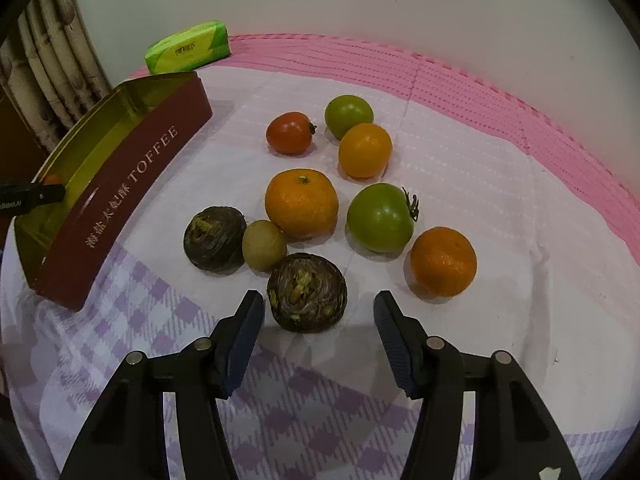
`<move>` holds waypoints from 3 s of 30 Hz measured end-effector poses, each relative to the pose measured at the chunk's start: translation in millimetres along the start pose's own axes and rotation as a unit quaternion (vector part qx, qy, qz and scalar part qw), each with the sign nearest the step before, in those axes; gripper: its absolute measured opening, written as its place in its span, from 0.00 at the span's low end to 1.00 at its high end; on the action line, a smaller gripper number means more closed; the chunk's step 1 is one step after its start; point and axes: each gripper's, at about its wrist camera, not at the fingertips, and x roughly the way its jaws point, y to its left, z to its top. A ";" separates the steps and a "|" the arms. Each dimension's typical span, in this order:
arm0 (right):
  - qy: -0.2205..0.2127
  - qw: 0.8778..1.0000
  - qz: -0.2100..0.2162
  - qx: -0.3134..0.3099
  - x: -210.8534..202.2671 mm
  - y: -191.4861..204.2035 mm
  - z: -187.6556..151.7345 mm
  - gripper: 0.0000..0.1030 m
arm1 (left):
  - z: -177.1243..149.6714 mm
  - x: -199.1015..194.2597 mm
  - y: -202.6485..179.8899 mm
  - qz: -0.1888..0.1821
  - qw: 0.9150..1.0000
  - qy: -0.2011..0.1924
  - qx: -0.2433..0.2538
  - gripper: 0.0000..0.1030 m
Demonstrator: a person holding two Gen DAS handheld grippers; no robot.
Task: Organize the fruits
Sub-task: 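Place the red tomato in the tray while the right gripper places a dark fruit, then grasp the mandarin with the right gripper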
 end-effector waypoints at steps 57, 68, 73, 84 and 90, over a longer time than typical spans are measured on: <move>-0.011 0.989 0.056 -0.134 35.3 155.9 112.7 0.35 | 1.2 -33.7 50.4 -0.002 0.994 -0.062 -0.088 0.58; -0.021 0.991 0.066 -0.114 32.5 155.5 115.7 0.44 | 1.8 -35.0 48.6 0.000 0.994 -0.065 -0.084 0.61; -0.048 0.991 0.080 -0.096 9.8 149.1 112.3 0.46 | 2.0 -35.5 48.2 -0.003 0.994 -0.067 -0.082 0.62; -0.078 0.996 0.039 -0.028 -39.6 58.4 63.4 0.47 | 2.0 -38.6 49.5 -0.004 0.993 -0.077 -0.086 0.63; -0.070 0.997 -0.020 0.015 -48.4 -15.2 28.5 0.47 | 0.2 -40.1 47.9 0.005 0.992 -0.075 -0.097 0.66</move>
